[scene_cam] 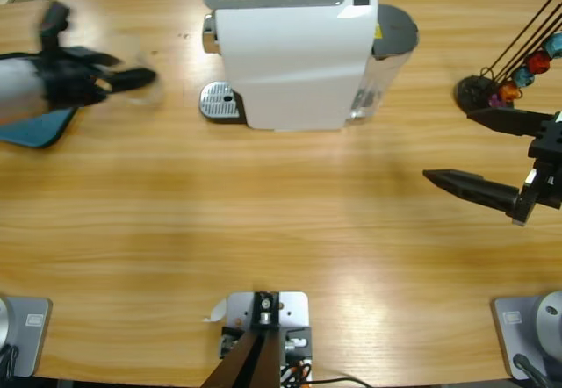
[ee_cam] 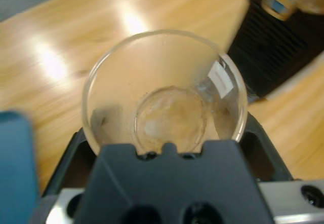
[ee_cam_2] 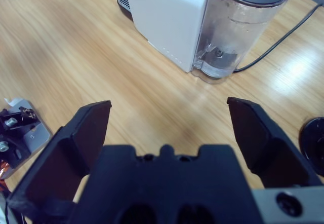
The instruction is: Pour coffee
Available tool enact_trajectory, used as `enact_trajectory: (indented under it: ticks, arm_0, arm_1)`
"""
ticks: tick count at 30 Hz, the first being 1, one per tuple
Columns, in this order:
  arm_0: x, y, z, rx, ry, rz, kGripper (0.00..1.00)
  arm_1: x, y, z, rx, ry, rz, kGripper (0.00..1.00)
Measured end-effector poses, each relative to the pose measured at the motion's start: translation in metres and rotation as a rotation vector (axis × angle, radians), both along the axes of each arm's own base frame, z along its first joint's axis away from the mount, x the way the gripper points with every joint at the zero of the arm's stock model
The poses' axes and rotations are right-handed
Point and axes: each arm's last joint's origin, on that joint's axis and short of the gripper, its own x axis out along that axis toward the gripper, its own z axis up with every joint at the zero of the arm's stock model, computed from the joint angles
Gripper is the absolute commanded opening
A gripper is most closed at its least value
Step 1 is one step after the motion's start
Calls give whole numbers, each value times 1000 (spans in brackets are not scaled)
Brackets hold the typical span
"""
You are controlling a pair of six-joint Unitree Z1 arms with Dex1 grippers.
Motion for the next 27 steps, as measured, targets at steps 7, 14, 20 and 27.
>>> enact_trajectory:
  ticks: [7,14,20,27]
  arm_0:
    - [-12,71,-2,-5,-3,359,490]
    - [7,99,-32,24,120,559,501]
    - [27,115,-50,24,125,662,503]
    - [50,124,-68,-5,85,713,977]
  arm_1:
    - [0,0,0,2,-1,2,1000]
    - [0,0,0,3,0,4,1000]
    - [0,0,0,5,2,9,1000]
    - [0,0,0,5,2,9,1000]
